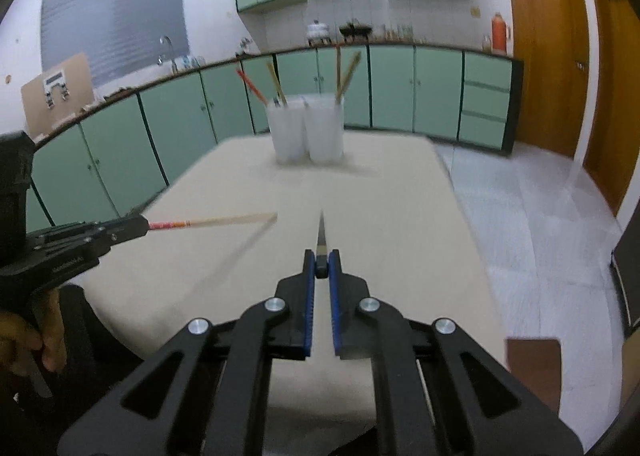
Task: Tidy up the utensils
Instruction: 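Grasp the red-patterned chopstick with the left tool while the right tool lifts the black chopstick, then carry both chopsticks to the white cup holder and drop them into the cups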
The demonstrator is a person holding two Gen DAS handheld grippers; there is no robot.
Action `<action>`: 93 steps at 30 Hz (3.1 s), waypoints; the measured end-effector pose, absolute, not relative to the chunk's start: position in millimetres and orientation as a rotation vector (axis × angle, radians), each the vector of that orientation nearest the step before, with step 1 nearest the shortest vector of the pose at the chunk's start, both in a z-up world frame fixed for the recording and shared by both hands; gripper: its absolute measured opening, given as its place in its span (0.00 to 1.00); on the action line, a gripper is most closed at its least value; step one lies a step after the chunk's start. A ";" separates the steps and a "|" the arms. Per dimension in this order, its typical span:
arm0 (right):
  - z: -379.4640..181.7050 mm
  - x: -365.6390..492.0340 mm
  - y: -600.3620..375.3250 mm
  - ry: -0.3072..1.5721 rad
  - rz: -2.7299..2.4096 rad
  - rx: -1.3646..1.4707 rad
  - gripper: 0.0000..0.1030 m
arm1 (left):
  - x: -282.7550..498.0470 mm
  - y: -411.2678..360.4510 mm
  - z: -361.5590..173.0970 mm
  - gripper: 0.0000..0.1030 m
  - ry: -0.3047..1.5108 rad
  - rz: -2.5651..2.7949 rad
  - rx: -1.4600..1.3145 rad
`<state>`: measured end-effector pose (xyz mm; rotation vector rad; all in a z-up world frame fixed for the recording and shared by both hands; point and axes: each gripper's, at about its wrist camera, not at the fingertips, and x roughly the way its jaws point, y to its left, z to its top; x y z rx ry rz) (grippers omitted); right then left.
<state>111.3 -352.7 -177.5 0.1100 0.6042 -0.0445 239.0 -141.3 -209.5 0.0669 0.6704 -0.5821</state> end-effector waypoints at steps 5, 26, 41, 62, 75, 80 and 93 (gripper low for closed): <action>-133.9 120.0 -353.0 0.567 -0.016 0.084 0.06 | 243.7 -133.5 -176.7 0.06 0.644 -0.592 0.060; -77.0 257.4 -369.7 0.699 0.112 0.019 0.06 | 316.9 -153.2 -130.2 0.06 0.696 -0.655 0.116; -65.7 293.7 -369.1 0.744 0.135 0.007 0.06 | 325.4 -163.1 -115.5 0.06 0.663 -0.662 0.169; 28.6 307.2 -364.5 0.676 0.148 -0.034 0.06 | 345.0 -162.7 -43.7 0.06 0.541 -0.656 0.209; 90.3 378.6 -381.0 0.646 0.119 0.010 0.06 | 437.9 -178.3 30.0 0.06 0.456 -0.622 0.153; 98.9 416.1 -392.4 0.634 0.097 0.048 0.06 | 477.7 -197.3 28.5 0.06 0.459 -0.607 0.139; 32.9 507.8 -428.0 0.672 -0.025 0.132 0.06 | 561.8 -238.4 -35.5 0.06 0.490 -0.576 0.101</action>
